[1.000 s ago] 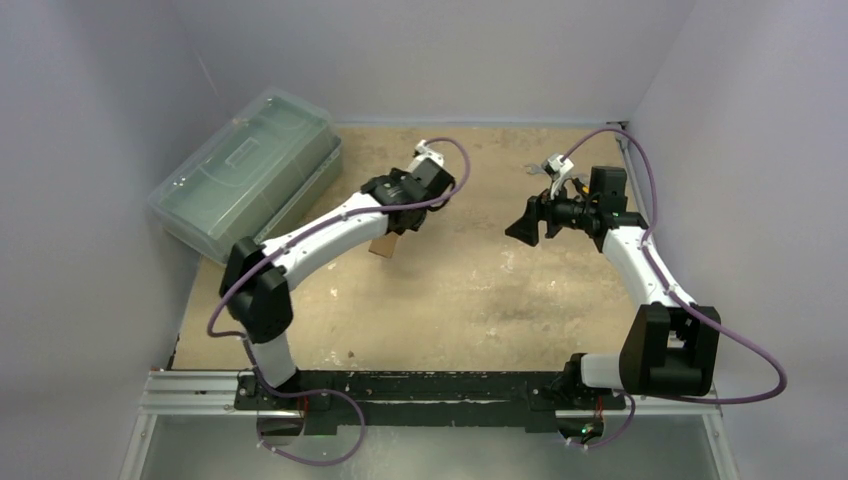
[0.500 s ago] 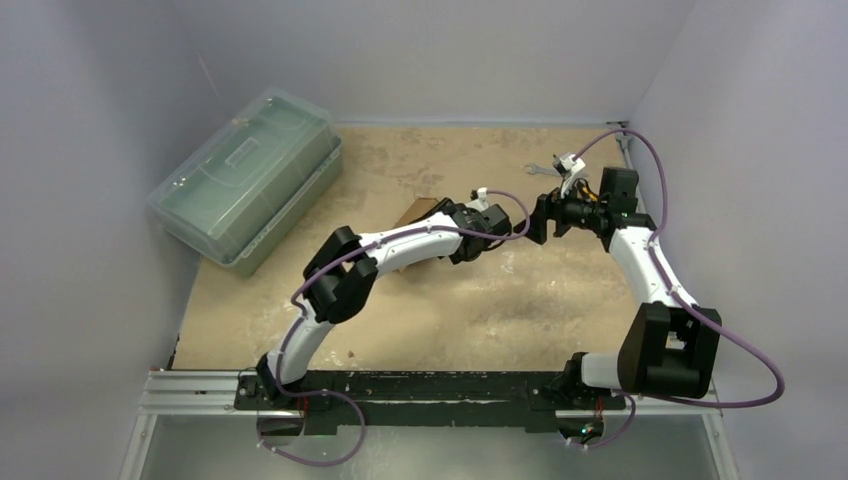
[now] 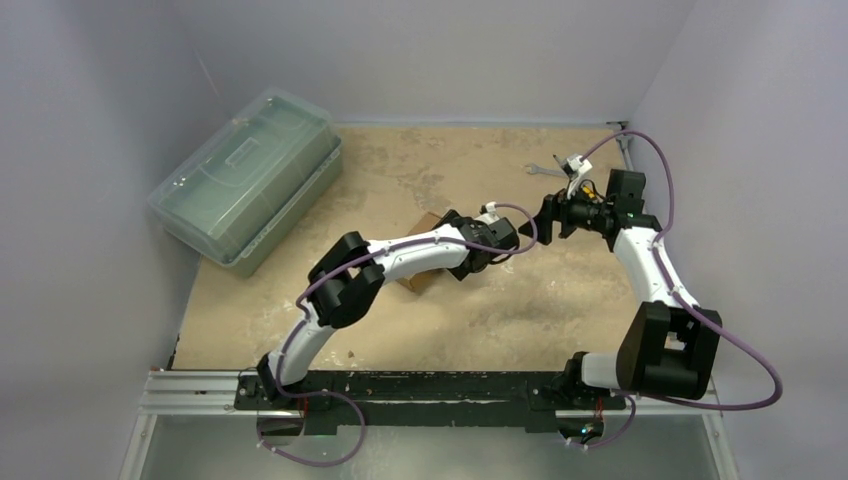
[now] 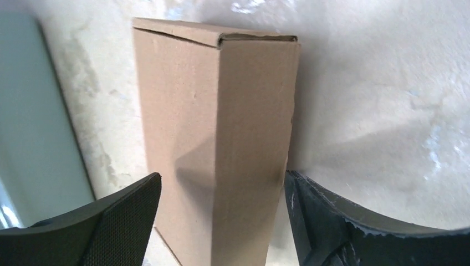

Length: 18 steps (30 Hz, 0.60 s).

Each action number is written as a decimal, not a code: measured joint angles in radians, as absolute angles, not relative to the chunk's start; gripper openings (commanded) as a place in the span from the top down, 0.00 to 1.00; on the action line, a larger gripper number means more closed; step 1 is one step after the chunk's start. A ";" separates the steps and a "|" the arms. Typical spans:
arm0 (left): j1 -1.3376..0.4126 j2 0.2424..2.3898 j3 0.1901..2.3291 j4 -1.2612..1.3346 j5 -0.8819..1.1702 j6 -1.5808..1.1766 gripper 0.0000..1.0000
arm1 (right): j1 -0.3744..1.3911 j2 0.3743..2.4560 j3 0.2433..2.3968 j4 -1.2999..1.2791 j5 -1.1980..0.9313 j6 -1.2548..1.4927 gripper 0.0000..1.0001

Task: Fold the paper box
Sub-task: Adjust the paper box at the center of the board, then reset both arms

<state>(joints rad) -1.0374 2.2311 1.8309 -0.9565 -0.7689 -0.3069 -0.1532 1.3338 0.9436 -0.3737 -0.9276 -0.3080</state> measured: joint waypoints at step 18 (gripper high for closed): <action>-0.829 1.375 1.128 -0.370 -0.118 -0.413 0.05 | -0.184 1.268 0.989 -0.583 -0.931 -0.594 0.01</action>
